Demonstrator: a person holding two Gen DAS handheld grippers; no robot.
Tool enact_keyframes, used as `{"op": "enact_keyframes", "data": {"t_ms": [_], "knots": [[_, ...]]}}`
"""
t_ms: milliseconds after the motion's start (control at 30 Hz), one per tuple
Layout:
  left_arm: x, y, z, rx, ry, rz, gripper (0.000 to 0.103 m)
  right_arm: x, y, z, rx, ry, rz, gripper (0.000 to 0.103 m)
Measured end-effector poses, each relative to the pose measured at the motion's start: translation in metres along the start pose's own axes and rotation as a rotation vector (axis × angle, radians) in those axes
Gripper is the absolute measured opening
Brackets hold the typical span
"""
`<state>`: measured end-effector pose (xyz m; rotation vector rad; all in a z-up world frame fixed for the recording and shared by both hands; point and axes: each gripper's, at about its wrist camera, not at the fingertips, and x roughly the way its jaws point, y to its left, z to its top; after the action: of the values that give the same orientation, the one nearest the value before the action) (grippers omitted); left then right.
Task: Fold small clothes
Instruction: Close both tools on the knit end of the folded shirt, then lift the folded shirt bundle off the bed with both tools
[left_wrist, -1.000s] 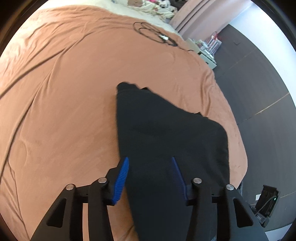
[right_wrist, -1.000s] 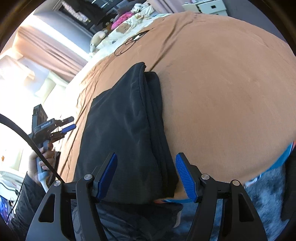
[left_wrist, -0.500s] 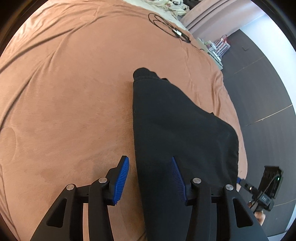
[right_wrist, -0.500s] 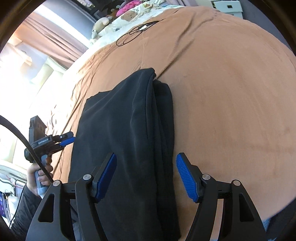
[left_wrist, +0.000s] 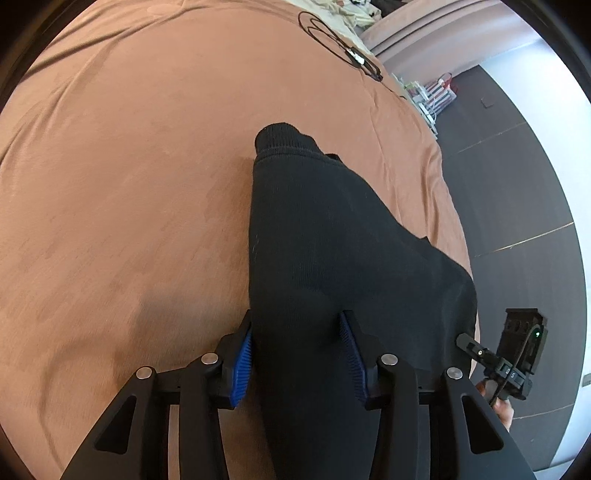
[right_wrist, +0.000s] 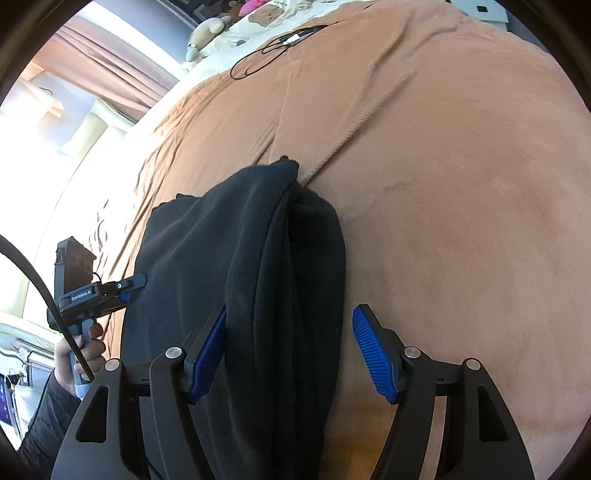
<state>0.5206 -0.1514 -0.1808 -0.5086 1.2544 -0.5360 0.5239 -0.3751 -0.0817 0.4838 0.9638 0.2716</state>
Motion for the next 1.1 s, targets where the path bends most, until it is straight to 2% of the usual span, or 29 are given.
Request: {"op": "enact_keyframes", "data": {"t_ms": [200, 400, 533, 633, 733, 900, 1100], "knots": [[0.004, 0.004, 0.007, -0.016, -0.019, -0.053, 0.046, 0.017, -0.01, 0.013, 0.005, 0.011, 0.111, 0.047], [0.009, 0.008, 0.016, -0.041, -0.057, -0.109, 0.044, 0.029, -0.024, 0.019, 0.027, 0.033, 0.216, 0.046], [0.013, 0.01, 0.019, -0.073, -0.064, -0.128, 0.043, 0.032, -0.029, 0.02, 0.044, 0.034, 0.246, 0.043], [0.014, 0.012, 0.019, -0.102, -0.076, -0.128, 0.034, 0.026, -0.033, 0.019, 0.028, 0.037, 0.211, 0.033], [0.012, 0.002, 0.018, -0.08, -0.092, -0.109, 0.024, 0.017, -0.023, 0.015, -0.005, 0.026, 0.15, 0.024], [-0.01, -0.01, 0.015, -0.081, -0.138, -0.138, 0.021, -0.007, 0.009, 0.008, -0.067, -0.013, 0.096, 0.018], [-0.045, -0.042, -0.003, -0.018, -0.217, -0.161, 0.021, -0.045, 0.056, -0.012, -0.129, -0.089, 0.021, 0.017]]}}
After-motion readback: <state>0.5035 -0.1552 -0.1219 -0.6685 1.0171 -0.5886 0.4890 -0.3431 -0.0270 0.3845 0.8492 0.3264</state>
